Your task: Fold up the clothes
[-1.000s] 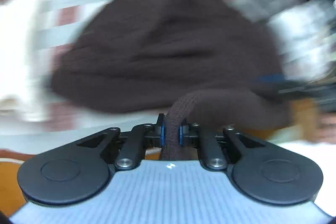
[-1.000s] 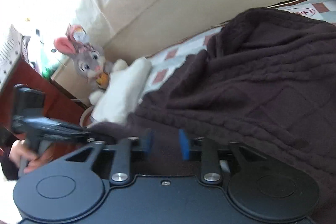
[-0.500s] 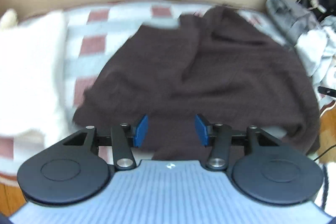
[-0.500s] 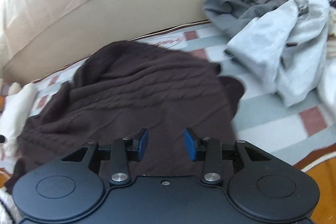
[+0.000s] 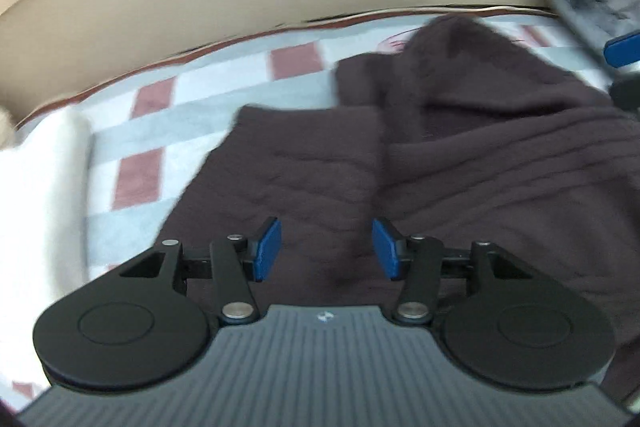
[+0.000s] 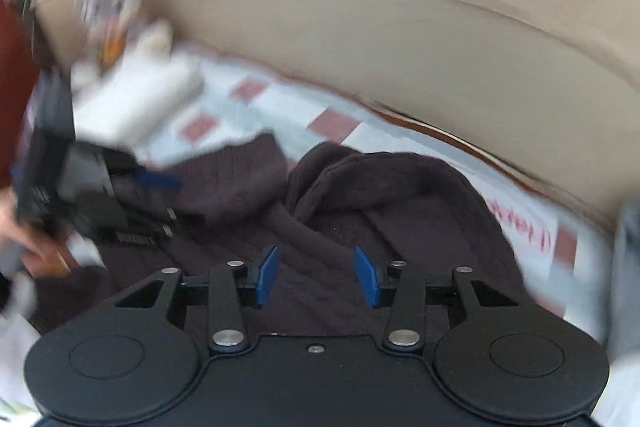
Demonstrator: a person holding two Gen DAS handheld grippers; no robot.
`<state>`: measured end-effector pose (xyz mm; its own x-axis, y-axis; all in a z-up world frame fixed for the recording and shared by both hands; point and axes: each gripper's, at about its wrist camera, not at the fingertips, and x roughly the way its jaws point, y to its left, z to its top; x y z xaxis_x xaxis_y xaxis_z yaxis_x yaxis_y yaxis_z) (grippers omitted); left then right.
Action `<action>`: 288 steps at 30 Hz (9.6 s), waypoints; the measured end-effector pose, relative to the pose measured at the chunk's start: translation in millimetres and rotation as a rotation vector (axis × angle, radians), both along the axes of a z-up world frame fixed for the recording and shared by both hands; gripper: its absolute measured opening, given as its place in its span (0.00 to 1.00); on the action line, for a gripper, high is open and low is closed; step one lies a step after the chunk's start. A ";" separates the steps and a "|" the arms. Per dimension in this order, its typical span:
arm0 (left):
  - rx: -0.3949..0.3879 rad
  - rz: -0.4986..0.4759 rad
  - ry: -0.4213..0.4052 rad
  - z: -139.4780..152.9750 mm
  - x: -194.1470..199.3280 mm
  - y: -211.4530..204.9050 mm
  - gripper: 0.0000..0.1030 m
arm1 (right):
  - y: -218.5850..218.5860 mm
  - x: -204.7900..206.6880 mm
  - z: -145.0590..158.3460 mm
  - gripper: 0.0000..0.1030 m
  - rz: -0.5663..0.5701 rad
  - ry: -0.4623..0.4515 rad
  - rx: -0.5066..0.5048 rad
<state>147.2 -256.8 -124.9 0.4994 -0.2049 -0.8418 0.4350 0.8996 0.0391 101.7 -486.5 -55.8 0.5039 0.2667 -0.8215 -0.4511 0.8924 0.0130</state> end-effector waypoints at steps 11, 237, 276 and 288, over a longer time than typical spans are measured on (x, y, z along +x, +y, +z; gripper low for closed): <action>-0.134 0.113 0.150 -19.9 70.4 80.6 0.49 | 77.8 67.3 -87.9 0.46 0.181 0.139 -0.165; 0.034 -0.095 -0.075 204.2 -81.2 34.0 0.97 | -141.2 -14.5 93.7 0.51 -0.710 0.173 -0.032; -0.215 -0.322 0.185 7.3 101.5 -71.6 0.67 | -193.7 -67.9 -50.1 0.53 -1.079 0.157 0.311; -0.175 -0.317 0.001 12.1 45.0 -64.2 0.68 | -194.8 -106.7 -95.0 0.53 -0.957 0.041 0.293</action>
<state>192.2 -321.0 -112.9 0.3870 -0.4902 -0.7810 0.6933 0.7131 -0.1041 -4.9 -681.4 -150.7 0.5849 -0.0414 -0.8100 0.4613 0.8384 0.2903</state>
